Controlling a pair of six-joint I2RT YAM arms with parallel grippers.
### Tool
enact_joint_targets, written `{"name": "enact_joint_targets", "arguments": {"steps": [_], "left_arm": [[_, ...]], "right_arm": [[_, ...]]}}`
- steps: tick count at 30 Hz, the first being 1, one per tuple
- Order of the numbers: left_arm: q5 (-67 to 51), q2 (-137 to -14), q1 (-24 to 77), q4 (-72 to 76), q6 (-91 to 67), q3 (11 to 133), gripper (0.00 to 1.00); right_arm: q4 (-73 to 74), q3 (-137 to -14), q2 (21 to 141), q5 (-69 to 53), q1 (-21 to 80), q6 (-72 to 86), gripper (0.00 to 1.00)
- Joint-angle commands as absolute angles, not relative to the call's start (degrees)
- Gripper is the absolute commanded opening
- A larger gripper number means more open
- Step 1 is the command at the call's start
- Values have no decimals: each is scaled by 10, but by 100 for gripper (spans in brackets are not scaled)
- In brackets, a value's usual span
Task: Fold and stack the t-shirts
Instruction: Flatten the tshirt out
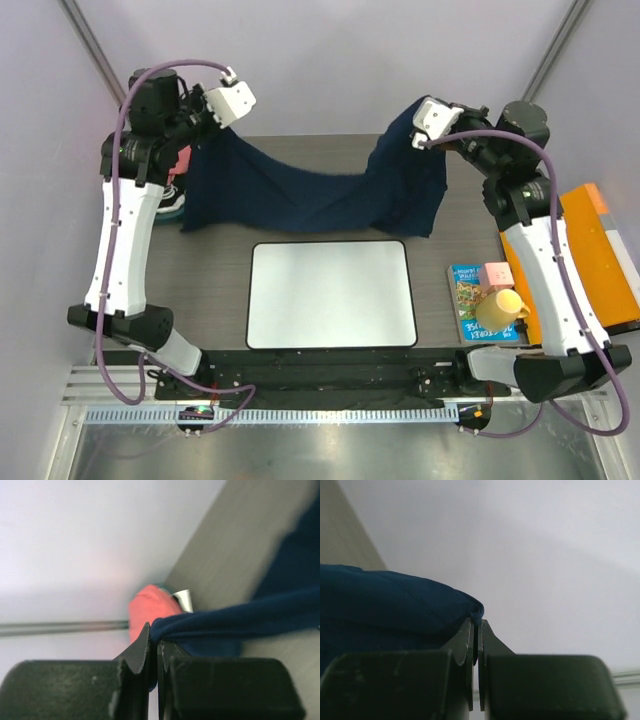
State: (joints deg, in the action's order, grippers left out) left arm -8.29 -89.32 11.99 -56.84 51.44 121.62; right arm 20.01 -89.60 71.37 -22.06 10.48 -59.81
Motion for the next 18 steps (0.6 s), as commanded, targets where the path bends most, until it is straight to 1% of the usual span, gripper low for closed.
{"name": "enact_joint_targets", "arguments": {"steps": [1, 2, 3, 4, 5, 6, 7, 8, 9, 10, 11, 12, 13, 14, 15, 16, 17, 18], "left_arm": [[68, -961, 133, -373, 534, 1226, 0], [100, -975, 139, -334, 527, 1257, 0], [118, -1003, 145, -246, 528, 1275, 0], [133, -1019, 151, -205, 537, 1294, 0], [143, -1034, 162, -160, 580, 1331, 0], [148, -1048, 164, -54, 606, 1345, 0], [142, -1073, 166, 8, 639, 1353, 0], [129, -1084, 164, 83, 684, 1349, 0], [85, -1102, 159, 218, 763, 1351, 0], [57, -1140, 144, 268, 796, 1386, 0], [36, -1165, 138, 295, 813, 1425, 0], [16, -1188, 133, 294, 814, 1476, 0], [11, -1219, 123, 292, 807, 1557, 0], [4, -1220, 118, 294, 803, 1570, 0], [-14, -1212, 115, 345, 803, 1561, 0], [-20, -1170, 110, 380, 804, 1497, 0], [-24, -1146, 110, 429, 806, 1458, 0], [-25, -1116, 110, 448, 801, 1419, 0]], "right_arm": [[-36, -854, 791, -155, 105, -690, 1], [-105, -860, 808, -142, 106, -702, 1], [-134, -885, 832, -135, 107, -714, 1], [-168, -903, 870, -128, 109, -722, 1], [-223, -925, 893, -123, 110, -733, 1], [-248, -978, 914, -113, 110, -736, 1], [-270, -1009, 934, -106, 110, -742, 1], [-326, -1039, 974, -99, 111, -750, 1], [-350, -1099, 992, -91, 111, -758, 1], [-369, -1132, 1023, -89, 111, -765, 1], [-401, -1192, 1032, -88, 112, -775, 1], [-409, -1221, 1039, -89, 111, -778, 1], [-411, -1244, 1040, -92, 115, -784, 1], [-418, -1276, 1032, -97, 119, -791, 1], [-419, -1281, 1021, -109, 123, -796, 1], [-421, -1281, 1009, -118, 132, -798, 1], [-419, -1260, 972, -126, 137, -800, 1], [-415, -1240, 951, -134, 141, -801, 1]]}}
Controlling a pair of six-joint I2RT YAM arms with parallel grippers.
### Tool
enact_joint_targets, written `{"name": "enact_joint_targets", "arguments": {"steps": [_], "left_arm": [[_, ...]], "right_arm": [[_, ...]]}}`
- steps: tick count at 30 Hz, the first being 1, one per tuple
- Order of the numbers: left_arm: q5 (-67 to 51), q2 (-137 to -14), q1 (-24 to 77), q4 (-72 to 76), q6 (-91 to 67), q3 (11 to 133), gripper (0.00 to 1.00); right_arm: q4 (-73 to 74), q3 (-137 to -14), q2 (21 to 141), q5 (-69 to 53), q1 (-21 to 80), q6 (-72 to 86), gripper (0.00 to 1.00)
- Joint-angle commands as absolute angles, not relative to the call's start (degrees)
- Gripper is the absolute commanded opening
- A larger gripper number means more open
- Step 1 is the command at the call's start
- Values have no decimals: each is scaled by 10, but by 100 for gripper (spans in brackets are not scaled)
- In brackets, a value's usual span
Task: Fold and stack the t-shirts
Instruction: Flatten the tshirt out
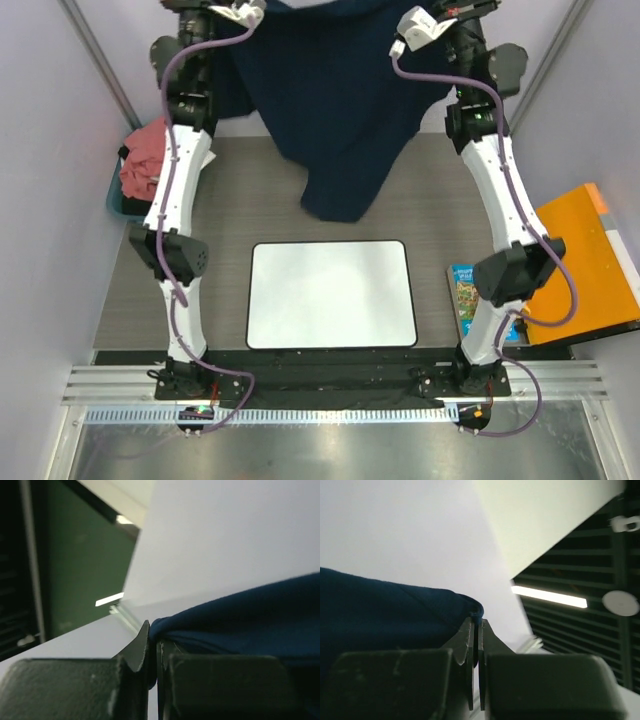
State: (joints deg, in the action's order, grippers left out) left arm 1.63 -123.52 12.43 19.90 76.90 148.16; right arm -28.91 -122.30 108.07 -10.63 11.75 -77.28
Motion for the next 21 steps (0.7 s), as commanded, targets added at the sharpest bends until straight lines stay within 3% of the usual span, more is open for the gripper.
{"name": "enact_joint_targets", "arguments": {"steps": [1, 6, 14, 15, 21], "left_arm": [[-25, -1091, 110, 463, 799, 1347, 0], [37, -986, 110, 525, 829, 1171, 0], [-25, -795, 114, 543, 901, 627, 0], [-37, -757, 119, 528, 903, 533, 0], [23, -701, 122, 357, 855, 286, 0]], "right_arm": [[-402, -1215, 925, -147, 150, -799, 1], [-288, -938, 753, -155, 158, -773, 1], [-89, -502, 580, -147, 158, -694, 1], [-67, -485, 570, -153, 158, -685, 1], [118, -432, 552, -170, 158, -661, 1]]}}
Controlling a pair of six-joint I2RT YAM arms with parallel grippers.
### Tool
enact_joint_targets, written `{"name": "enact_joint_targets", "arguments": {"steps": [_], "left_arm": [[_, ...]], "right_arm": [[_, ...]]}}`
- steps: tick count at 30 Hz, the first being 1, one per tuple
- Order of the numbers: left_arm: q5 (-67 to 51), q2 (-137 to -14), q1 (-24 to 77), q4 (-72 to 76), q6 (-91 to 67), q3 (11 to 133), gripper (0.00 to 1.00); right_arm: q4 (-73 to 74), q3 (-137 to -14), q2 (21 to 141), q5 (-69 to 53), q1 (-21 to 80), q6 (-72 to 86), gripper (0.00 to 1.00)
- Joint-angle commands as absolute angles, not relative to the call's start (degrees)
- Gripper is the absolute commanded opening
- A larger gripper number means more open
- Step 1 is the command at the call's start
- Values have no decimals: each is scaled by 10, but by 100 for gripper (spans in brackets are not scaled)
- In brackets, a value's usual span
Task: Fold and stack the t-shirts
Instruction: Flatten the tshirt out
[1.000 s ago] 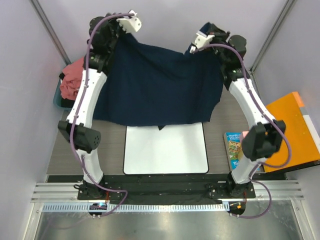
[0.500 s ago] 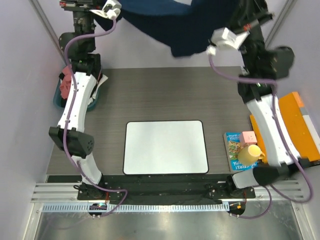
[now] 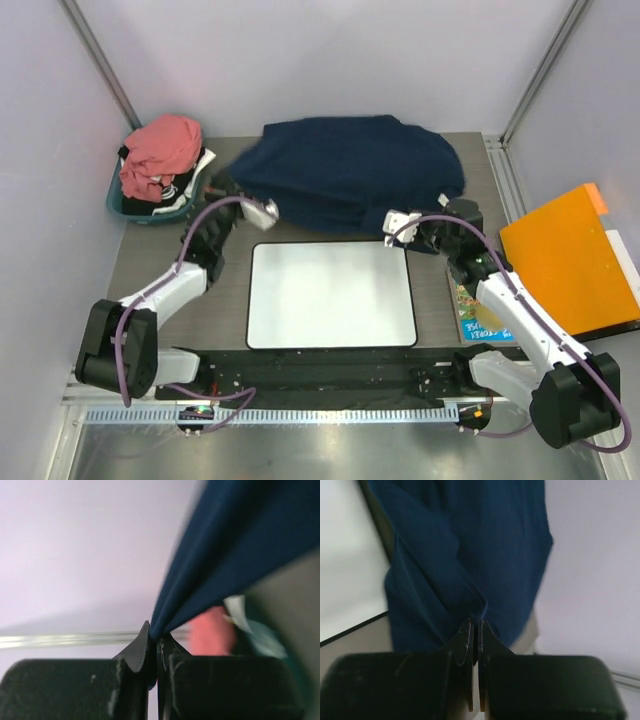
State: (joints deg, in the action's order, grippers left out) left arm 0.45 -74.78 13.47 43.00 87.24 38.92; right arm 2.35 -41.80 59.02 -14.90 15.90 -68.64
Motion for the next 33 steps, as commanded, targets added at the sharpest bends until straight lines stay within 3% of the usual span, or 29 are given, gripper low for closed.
{"name": "enact_joint_targets", "arguments": {"steps": [1, 4, 10, 15, 22, 33], "left_arm": [[25, -707, 116, 342, 863, 267, 0], [3, -715, 77, 307, 894, 229, 0], [4, -724, 35, -60, 922, 348, 0], [-16, -754, 12, -175, 921, 430, 0], [-55, -757, 3, -343, 921, 502, 0], [-96, -719, 3, -505, 965, 505, 0]], "right_arm": [[160, -432, 552, -170, 157, -663, 1], [219, -431, 543, -176, 156, -675, 1], [328, -458, 547, -193, 151, -713, 1], [408, -513, 555, -223, 128, -714, 1], [637, -655, 592, -325, 126, -668, 1], [749, -582, 519, -352, 127, -691, 1]]}}
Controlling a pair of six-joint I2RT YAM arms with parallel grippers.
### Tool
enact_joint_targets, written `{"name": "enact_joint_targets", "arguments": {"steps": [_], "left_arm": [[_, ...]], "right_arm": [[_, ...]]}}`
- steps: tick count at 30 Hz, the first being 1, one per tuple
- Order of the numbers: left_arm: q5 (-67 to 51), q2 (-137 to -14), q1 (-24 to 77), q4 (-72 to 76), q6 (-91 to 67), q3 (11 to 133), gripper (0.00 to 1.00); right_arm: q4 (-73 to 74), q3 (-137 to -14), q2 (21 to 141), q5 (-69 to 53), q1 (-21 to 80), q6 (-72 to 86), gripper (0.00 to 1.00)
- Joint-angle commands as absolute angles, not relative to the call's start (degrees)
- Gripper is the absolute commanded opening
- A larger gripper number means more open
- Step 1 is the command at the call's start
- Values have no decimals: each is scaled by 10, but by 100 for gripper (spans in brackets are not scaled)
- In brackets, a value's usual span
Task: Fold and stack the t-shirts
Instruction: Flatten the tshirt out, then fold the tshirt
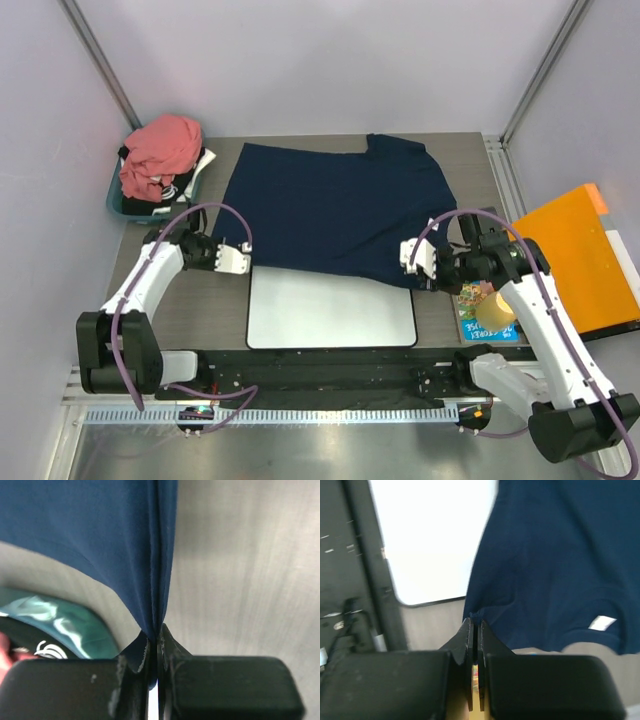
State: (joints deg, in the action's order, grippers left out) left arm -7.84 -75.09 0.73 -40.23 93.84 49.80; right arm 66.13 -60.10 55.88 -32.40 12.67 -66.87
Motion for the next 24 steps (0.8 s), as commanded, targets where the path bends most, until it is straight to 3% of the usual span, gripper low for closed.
{"name": "enact_joint_targets", "arguments": {"steps": [1, 8, 11, 16, 24], "left_arm": [[-100, -715, 3, -523, 978, 506, 0], [-142, -686, 3, -616, 1023, 506, 0], [-156, -686, 2, -612, 1022, 509, 0], [-155, -713, 3, -595, 1037, 542, 0], [-126, -784, 2, -600, 1129, 603, 3]], "right_arm": [[762, -572, 512, -352, 127, -701, 1], [813, -537, 454, -327, 127, -751, 1], [739, -516, 429, -287, 127, -734, 1], [495, -459, 416, -212, 127, -724, 1], [264, -484, 549, -149, 120, -718, 1]]}}
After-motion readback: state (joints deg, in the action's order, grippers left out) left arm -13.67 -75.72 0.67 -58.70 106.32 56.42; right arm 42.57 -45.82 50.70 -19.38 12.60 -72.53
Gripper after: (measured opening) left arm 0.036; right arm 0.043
